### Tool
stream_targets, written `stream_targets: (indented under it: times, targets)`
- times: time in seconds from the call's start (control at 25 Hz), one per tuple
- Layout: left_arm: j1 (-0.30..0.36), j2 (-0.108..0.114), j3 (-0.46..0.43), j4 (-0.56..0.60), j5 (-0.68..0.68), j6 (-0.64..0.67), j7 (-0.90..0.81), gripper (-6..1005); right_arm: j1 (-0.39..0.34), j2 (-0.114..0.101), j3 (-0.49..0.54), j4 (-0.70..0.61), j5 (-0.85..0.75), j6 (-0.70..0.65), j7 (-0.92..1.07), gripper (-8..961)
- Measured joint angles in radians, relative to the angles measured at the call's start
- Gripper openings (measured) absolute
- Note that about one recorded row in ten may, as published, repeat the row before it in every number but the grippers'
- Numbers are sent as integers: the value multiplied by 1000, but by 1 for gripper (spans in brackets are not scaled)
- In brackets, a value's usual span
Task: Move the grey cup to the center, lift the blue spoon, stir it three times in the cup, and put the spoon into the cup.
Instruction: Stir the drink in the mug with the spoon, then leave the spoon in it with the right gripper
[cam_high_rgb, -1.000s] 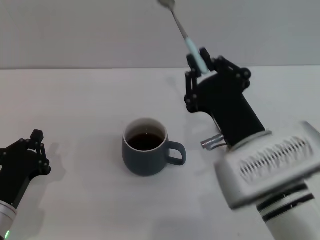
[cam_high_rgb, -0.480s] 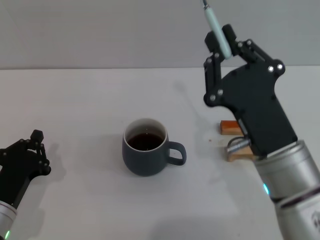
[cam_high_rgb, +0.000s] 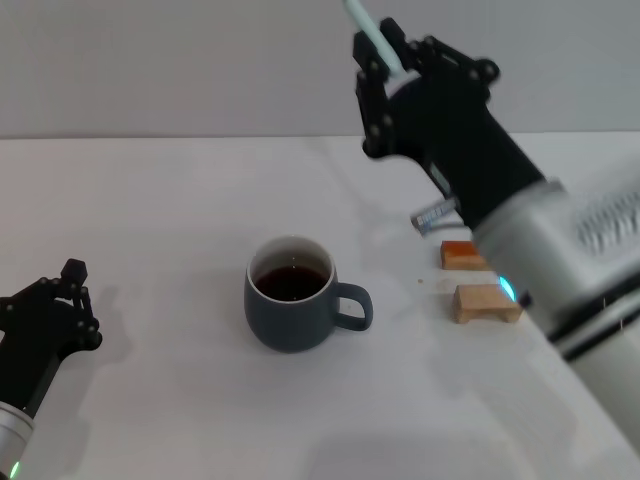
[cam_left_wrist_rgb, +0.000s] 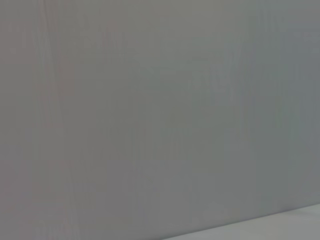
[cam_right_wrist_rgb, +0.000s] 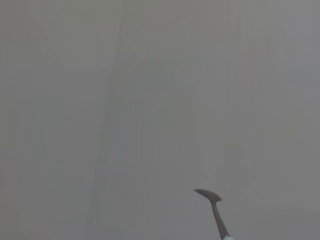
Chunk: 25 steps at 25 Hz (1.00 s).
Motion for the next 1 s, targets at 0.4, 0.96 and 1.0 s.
stream_targets:
  times: [0.4,0.96,1.0]
  targets:
    - [2,-1,0,-6,0,1,0,-1,-5,68,382,335,-2,851,43,162]
    - [-5,0,0,-11,0,4,0,-2,249,64,665,452,-183,1542,364,162]
    - [-5,0,0,-11,0,5,0,-2,264,64,674,452,-184,1574,373,162]
